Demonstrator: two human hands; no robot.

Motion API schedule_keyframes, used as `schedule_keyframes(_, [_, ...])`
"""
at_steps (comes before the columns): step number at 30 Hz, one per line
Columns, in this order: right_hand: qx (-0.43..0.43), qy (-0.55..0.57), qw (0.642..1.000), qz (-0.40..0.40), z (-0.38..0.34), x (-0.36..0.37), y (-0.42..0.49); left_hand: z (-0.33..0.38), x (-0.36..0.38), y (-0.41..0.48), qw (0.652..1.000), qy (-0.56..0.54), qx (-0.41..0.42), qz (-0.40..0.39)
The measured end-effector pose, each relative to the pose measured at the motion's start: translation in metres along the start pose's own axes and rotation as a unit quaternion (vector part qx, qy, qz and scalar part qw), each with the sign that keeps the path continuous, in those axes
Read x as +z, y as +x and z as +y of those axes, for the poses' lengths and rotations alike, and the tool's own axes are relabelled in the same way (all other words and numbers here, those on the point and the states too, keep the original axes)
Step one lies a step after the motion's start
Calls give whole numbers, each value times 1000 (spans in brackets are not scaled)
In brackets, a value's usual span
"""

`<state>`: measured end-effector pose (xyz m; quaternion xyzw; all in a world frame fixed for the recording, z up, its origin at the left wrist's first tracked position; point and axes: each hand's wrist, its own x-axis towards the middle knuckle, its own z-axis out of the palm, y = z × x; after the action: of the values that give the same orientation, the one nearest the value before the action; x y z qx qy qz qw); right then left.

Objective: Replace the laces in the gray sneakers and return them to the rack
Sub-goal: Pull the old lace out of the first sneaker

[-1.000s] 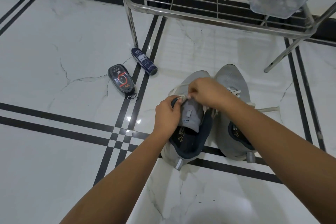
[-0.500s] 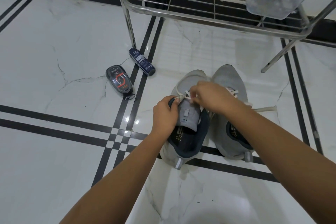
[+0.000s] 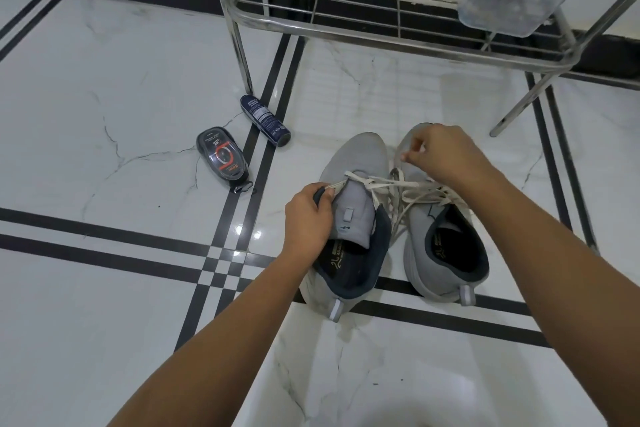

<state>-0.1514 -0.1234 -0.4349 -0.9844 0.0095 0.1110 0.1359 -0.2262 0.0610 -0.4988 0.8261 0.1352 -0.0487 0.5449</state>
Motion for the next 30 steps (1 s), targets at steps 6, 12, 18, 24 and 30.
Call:
schedule_keyframes(6, [-25, -105, 991, -83, -22, 18, -25, 16, -7, 17, 996, 62, 61, -31])
schedule_keyframes(12, [29, -3, 995, -93, -39, 42, -35, 43, 21, 52, 844, 447, 230, -188])
schedule_keyframes(18, [101, 157, 979, -84, -21, 43, -35, 27, 0, 65, 963, 242, 93, -69])
schedule_keyframes(24, [107, 161, 975, -105, -32, 45, -33, 25, -5, 54, 996, -55, -59, 42])
schedule_keyframes(30, [92, 170, 977, -88, -30, 47, -33, 37, 6, 44, 782, 502, 341, -144])
